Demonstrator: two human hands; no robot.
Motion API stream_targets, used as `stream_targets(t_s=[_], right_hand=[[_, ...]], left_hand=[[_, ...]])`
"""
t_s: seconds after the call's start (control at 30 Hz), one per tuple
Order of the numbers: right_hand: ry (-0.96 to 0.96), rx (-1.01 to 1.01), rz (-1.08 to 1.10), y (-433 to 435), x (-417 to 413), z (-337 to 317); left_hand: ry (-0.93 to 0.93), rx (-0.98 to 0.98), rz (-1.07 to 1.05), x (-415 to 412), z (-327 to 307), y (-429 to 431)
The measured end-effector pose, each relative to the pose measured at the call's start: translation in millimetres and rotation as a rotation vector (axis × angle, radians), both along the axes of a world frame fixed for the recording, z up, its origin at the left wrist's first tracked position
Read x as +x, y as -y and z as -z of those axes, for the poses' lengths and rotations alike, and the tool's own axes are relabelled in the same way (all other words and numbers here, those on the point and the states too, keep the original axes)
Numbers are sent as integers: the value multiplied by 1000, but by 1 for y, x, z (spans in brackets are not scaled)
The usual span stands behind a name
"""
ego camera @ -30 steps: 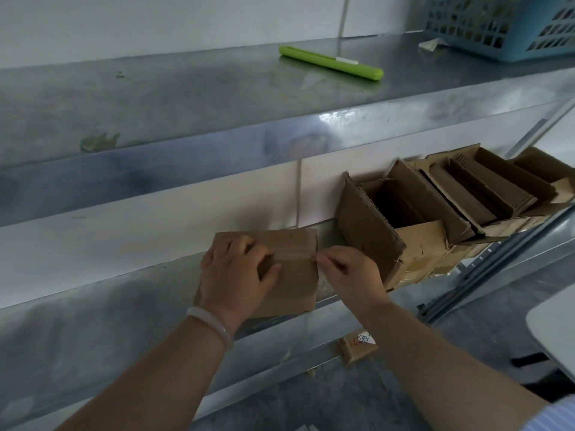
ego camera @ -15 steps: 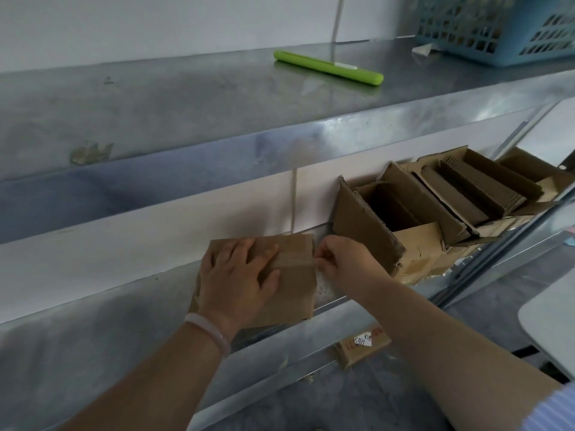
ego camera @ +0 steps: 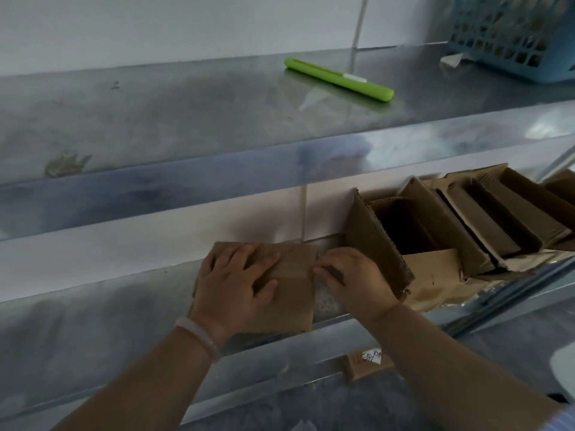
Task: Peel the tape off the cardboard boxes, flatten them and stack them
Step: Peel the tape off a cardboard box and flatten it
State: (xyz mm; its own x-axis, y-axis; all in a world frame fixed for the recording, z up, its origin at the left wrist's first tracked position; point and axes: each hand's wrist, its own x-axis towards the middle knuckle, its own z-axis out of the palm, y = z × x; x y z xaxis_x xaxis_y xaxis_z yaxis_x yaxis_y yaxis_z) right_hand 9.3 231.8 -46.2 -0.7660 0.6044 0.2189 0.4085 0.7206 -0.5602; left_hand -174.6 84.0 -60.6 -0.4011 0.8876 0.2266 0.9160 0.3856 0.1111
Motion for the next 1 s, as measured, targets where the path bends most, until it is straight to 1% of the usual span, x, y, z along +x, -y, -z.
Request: stream_targets(t_s=[0.07,0.13,0.17,0.2,0.27,0.37,0.43,0.6,0.67,0.73,0.77,0.8,0.9,1.0], right_hand=[[-1,-129,9,1,2,-4],[-48,-327,78,2,-1,-7],[-70,-390,106,2,-3,-8],[-76,-407,114,2,-4,-9],[-41,-355,89,0,-6,-9],[45,-217,20,-3,-9,-9],[95,-176,3,-6,-12,-10],[142,-201,16,-12,-14,-8],[90,-230,78,-17,-17,-8],[15,-277,186,-27,-18,-13],[19,-262,215,-32,-18,-17],[50,-204,213,-38,-18,-20],[87,-27,133,-42,-21,-27],[105,47,-9,-33,-23,-26]], left_hand=[[12,4,3,0,0,0],[26,6,-4,0,-1,0],[39,8,-12,1,-2,-1],[55,10,-23,1,-3,-1],[66,16,-43,4,-4,-4],[24,15,-50,6,-1,-4],[12,15,-53,5,1,-3],[17,13,-54,5,-1,-2],[19,22,-47,4,-2,-2],[23,40,-42,4,-1,-2],[25,46,-41,4,-1,-1],[26,50,-39,4,-1,-1],[29,70,-39,3,0,-1],[21,73,-48,3,0,-2]])
